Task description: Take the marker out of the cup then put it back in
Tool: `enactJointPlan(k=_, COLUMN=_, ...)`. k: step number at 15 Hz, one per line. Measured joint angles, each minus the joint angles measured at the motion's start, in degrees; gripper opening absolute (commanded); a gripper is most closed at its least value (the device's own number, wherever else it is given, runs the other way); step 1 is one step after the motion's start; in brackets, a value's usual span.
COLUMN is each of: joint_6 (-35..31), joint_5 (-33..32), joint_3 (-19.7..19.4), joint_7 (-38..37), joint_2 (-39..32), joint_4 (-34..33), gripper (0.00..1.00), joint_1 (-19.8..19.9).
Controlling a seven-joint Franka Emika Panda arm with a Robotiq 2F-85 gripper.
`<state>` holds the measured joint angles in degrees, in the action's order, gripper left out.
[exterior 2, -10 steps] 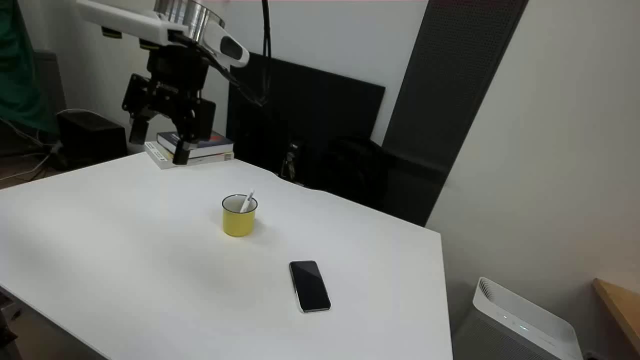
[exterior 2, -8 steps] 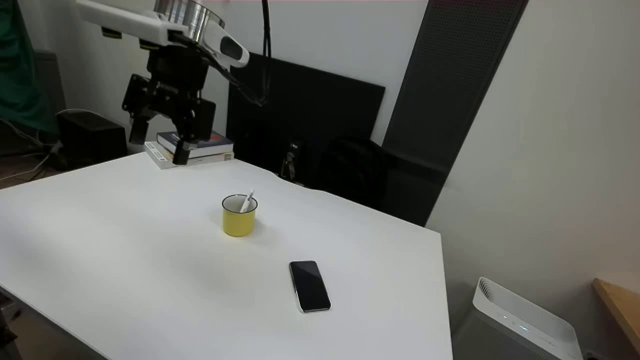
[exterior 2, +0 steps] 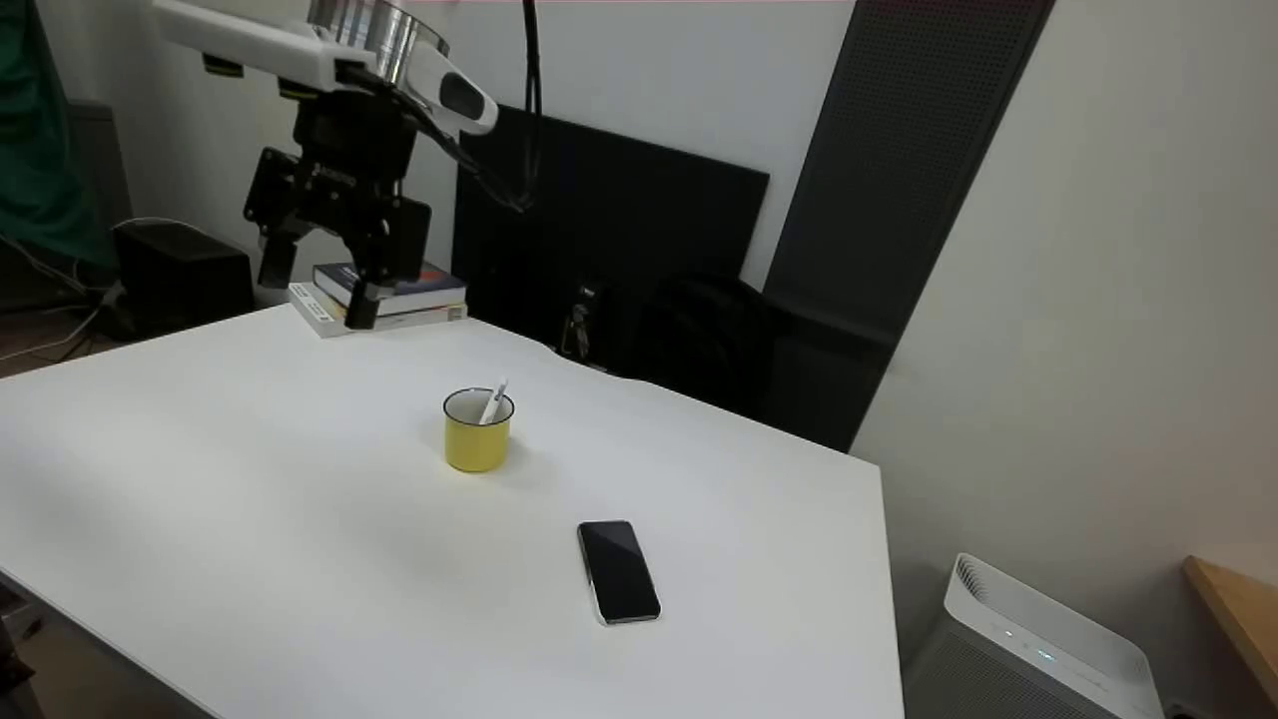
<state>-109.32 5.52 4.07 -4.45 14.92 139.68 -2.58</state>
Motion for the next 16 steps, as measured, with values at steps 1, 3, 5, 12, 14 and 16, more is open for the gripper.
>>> enactJointPlan(k=1, joint_6=0.0, joint_5=0.0, joint_3=0.0, joint_7=0.0, joint_2=0.0, joint_4=0.0, gripper=1.0, joint_1=0.0)
enactJointPlan(k=3, joint_6=0.0, joint_5=0.0, joint_3=0.0, joint_7=0.0, joint_2=0.0, joint_4=0.0, gripper=1.0, joint_1=0.0)
enactJointPlan(k=5, joint_6=0.0, joint_5=0.0, joint_3=-0.2, joint_7=1.0, joint_2=-0.1, joint_4=0.0, gripper=1.0, joint_1=0.0)
enactJointPlan(k=12, joint_6=-3.1, joint_5=-1.4, joint_3=-4.4, joint_7=11.5, joint_2=-5.3, joint_4=-2.5, gripper=1.0, joint_1=2.3)
enactJointPlan(k=14, joint_6=-4.2, joint_5=-1.1, joint_3=-5.8, joint_7=15.8, joint_2=-8.8, joint_4=-5.0, gripper=1.0, joint_1=3.1)
enactJointPlan(k=16, joint_6=-5.5, joint_5=-0.5, joint_3=-6.9, joint_7=19.2, joint_2=-12.9, joint_4=-8.1, gripper=1.0, joint_1=3.8)
